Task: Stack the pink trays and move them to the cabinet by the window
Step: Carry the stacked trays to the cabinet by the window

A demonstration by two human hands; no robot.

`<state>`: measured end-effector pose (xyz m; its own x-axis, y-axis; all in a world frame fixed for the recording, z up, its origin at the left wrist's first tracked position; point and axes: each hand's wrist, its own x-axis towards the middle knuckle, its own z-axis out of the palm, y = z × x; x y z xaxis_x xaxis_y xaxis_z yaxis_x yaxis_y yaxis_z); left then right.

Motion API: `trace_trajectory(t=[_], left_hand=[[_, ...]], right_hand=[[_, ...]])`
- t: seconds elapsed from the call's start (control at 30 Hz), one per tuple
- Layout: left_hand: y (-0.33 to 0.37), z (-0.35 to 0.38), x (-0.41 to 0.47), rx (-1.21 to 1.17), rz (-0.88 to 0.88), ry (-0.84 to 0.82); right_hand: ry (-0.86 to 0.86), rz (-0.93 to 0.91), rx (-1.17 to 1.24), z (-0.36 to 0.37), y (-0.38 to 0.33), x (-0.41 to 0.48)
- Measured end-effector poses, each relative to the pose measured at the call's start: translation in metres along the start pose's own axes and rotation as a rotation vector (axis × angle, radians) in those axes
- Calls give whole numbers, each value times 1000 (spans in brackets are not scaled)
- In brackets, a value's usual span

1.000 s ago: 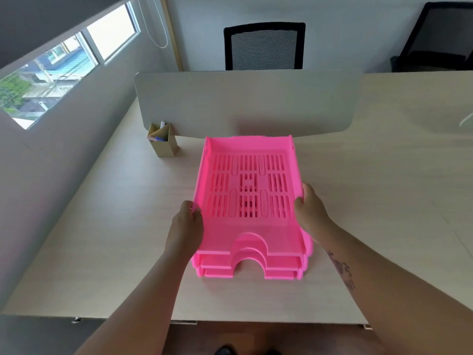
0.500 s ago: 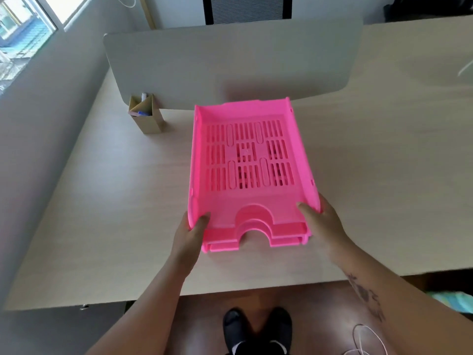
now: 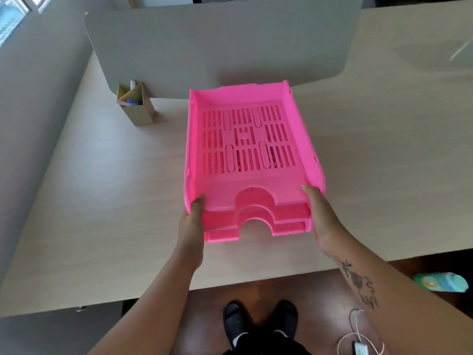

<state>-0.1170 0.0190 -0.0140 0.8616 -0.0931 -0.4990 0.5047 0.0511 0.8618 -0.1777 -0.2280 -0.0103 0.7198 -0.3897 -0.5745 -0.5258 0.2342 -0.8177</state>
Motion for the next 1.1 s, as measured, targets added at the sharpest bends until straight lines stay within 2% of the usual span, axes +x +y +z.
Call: trace_trajectory(t=[0.27,0.47,0.73,0.93,1.1], left_hand=[[31,2,-16,-111,45,61],[46,7,-25,-202,117,221],[30,36,-101,-421,240,643],[1,37,-195,-615,323,978],[-27,21,-292,-726,388,1249]], right_hand=[[-52,-74,28,7,-38,-7],[-243,-149,-25,17,-79,11],[-618,-175,-216,40,-115,26],[-910,-173,-379,76,-109,-27],[-1228,-166,-470,109,-81,-108]])
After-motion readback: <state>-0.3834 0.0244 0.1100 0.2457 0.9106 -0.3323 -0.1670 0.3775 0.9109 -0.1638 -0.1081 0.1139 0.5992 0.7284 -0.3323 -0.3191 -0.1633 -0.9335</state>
